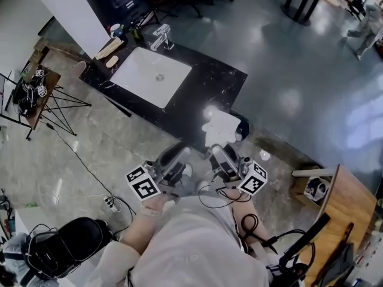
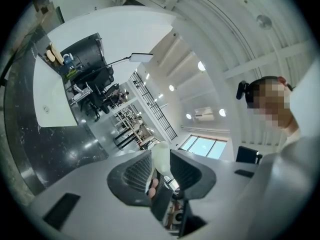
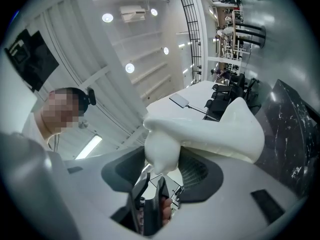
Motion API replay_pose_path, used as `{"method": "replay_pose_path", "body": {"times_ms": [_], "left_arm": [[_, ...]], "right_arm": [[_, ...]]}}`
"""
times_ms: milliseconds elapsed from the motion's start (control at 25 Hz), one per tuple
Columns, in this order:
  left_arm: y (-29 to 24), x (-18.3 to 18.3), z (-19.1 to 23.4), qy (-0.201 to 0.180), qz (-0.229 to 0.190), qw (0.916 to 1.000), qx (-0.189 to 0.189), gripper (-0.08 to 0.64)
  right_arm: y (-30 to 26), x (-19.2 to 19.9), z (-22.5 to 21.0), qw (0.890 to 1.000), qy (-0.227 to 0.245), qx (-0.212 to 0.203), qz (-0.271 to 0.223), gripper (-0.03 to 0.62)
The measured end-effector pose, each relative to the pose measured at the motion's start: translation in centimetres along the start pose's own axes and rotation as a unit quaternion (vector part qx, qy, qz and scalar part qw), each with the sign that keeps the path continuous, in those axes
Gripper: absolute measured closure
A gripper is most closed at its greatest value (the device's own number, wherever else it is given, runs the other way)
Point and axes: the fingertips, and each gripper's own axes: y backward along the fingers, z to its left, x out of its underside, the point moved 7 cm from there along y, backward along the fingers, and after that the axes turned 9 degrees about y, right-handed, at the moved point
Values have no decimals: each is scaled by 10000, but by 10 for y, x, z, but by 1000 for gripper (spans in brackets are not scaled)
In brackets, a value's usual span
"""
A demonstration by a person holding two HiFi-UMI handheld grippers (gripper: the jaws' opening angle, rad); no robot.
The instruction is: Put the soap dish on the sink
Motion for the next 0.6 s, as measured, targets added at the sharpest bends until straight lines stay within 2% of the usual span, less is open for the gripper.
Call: {"method": "replay_pose_path", "body": {"times_ms": [400,600], "left_arm": [[-13,-46,37,72,47,10000,30,460],[-31,-60,58,102,243,9996,-60,457]], "right_arm": [[-57,14,-32,9999,-41,3,154,370],[-75,18,-60,9995,-148,153,249,370]]}}
